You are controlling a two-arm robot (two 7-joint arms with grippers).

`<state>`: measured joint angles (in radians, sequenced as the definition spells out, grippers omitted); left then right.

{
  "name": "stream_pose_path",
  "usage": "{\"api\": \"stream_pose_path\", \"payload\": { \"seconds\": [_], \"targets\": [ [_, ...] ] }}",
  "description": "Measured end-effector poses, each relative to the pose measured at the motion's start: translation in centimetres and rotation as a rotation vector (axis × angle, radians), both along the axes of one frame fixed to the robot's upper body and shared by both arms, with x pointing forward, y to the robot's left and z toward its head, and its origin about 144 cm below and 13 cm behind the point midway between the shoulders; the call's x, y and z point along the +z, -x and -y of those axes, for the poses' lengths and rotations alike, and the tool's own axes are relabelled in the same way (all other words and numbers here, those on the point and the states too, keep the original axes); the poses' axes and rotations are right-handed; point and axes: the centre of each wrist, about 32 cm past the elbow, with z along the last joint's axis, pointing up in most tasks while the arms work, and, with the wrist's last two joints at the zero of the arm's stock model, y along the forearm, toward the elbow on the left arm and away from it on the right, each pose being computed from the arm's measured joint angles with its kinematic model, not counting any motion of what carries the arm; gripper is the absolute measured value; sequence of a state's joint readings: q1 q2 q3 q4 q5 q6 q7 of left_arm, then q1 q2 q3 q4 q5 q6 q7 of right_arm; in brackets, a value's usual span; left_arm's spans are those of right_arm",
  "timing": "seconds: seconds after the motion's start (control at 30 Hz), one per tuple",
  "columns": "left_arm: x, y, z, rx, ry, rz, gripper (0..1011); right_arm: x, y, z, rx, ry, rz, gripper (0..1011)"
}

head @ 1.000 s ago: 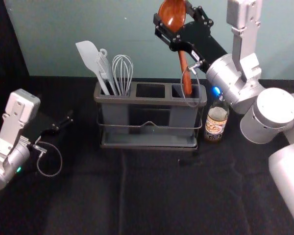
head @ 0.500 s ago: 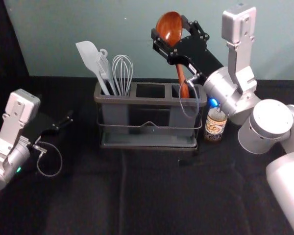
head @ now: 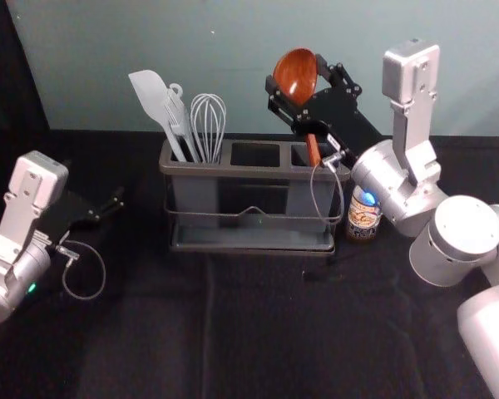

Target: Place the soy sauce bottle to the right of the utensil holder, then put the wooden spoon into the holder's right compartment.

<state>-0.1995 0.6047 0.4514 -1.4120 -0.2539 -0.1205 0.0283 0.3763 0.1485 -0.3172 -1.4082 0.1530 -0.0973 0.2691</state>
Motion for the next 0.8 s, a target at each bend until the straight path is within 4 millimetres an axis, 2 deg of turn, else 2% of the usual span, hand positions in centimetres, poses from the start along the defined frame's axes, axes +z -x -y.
{"api": "stream_pose_path", "payload": {
  "seconds": [0.37,0.8],
  "targets": [
    [0.0,0.0,0.0,0.0,0.0,0.0,1005,-1.2,0.9,0.5,0.0,-0.005,-0.017,838],
    [0.0,0.0,0.0,0.0,0.0,0.0,1005,-1.6,1.3,0.8,0.003,-0.012,-0.026,838]
  ]
}}
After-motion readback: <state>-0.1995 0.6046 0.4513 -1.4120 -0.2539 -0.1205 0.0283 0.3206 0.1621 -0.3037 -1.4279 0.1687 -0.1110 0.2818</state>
